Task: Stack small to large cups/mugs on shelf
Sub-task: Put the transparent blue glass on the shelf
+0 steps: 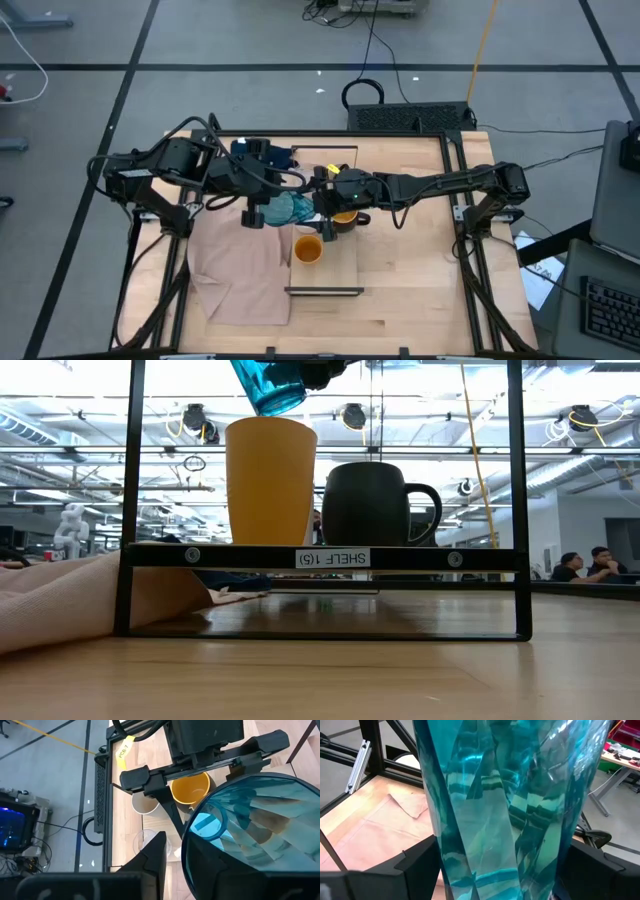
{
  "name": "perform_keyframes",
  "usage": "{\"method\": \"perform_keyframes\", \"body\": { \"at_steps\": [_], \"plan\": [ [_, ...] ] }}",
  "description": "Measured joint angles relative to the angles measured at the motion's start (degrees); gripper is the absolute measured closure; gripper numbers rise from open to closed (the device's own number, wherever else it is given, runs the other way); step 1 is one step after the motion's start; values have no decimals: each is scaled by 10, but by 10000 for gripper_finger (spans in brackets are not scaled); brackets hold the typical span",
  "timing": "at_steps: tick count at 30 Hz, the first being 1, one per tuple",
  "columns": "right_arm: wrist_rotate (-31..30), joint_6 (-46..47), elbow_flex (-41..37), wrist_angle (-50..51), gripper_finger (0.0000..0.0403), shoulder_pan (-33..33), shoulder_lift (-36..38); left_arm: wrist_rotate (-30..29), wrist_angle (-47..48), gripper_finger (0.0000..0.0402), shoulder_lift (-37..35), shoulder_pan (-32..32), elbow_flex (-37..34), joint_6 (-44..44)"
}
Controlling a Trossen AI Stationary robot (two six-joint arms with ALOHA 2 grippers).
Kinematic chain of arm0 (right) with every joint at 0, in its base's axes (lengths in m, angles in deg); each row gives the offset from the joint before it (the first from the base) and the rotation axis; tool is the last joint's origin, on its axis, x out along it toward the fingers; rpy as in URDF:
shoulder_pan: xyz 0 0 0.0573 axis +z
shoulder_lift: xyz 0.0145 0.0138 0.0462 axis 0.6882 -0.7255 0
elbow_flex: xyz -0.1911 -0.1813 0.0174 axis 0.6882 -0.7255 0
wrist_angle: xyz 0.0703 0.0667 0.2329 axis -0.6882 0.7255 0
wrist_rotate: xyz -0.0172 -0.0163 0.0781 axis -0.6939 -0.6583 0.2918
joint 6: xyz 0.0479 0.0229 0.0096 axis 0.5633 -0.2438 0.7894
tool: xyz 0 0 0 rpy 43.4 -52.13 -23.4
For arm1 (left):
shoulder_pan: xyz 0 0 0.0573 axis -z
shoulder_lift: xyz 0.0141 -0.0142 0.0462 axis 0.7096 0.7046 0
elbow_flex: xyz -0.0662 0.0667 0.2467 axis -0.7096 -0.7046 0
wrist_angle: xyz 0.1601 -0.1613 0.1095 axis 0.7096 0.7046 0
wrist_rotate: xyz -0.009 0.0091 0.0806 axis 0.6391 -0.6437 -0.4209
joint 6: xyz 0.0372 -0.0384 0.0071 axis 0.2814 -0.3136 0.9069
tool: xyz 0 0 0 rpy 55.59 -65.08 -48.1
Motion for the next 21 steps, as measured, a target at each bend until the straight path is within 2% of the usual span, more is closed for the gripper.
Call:
{"method": "perform_keyframes", "body": {
  "at_steps": [10,21],
  "plan": [
    [0,-3,0,0,82,0,0,0,-7,308,-1,0,0,13],
    [0,-6,0,0,82,0,3,1,-17,238,-3,-8,0,19]
  ]
}}
